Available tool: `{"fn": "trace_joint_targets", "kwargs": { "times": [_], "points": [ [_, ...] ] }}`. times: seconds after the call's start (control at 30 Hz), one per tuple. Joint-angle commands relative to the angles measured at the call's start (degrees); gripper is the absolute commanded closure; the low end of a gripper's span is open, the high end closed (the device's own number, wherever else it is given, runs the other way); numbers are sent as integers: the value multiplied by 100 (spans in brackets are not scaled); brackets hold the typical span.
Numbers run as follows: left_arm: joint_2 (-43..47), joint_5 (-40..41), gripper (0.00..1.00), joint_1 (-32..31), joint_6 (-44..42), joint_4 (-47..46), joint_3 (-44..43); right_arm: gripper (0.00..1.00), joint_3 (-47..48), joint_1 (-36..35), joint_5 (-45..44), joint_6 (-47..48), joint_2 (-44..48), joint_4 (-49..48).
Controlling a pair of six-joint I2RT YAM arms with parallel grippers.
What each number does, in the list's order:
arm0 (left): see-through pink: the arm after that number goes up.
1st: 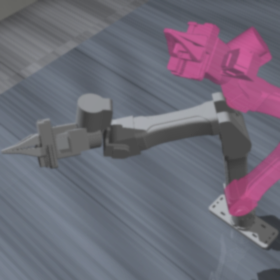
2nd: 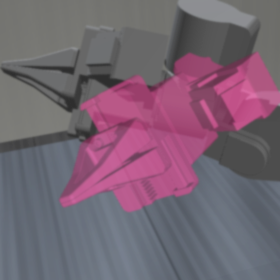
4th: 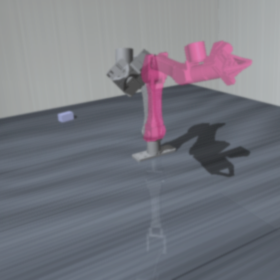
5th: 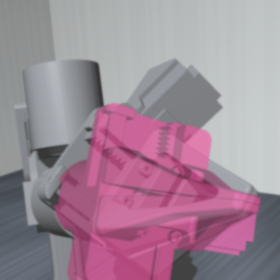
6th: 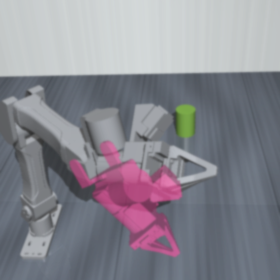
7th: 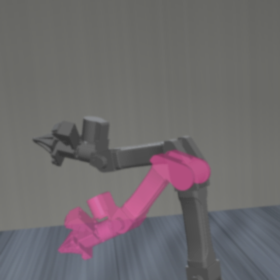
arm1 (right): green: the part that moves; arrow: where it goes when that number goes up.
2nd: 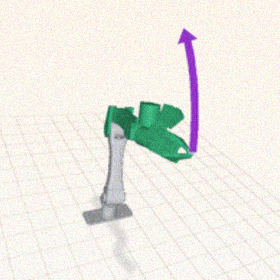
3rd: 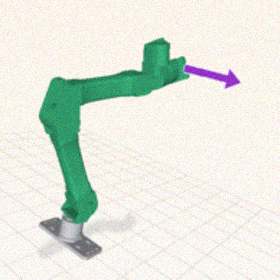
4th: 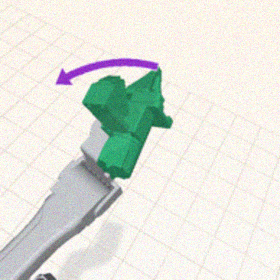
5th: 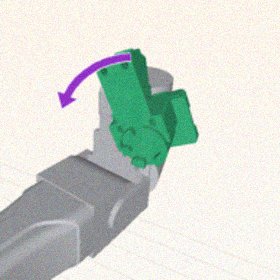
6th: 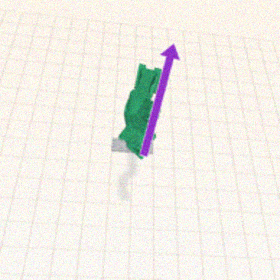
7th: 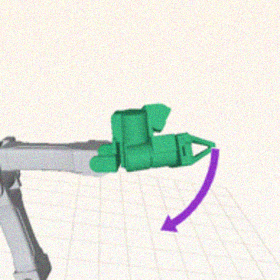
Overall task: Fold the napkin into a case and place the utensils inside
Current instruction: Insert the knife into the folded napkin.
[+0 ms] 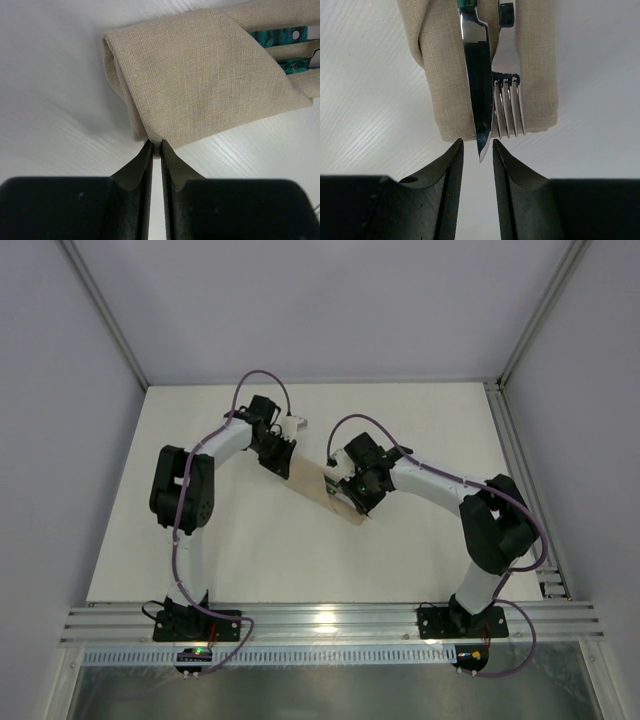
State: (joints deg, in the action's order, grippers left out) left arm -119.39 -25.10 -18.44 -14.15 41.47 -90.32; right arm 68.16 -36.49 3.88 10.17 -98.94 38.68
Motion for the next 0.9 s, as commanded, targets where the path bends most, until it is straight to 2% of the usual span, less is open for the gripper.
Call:
{"fn": "trace_joint_targets", "kwargs": {
  "times": [0.0, 0.4, 0.63, 0.87],
  "points": [
    [206, -3, 88, 51, -61, 54, -73, 66, 48, 63, 165, 55, -91, -220],
    [171, -3, 89, 51, -35, 19, -64, 66, 136, 72, 201, 116, -442, -326],
    [162, -56, 89, 51, -26, 1, -99, 78, 215, 72, 43, 143, -434, -291],
    [162, -82, 89, 51, -9, 10, -178, 79, 329, 46, -27, 160, -477, -246]
  ]
}}
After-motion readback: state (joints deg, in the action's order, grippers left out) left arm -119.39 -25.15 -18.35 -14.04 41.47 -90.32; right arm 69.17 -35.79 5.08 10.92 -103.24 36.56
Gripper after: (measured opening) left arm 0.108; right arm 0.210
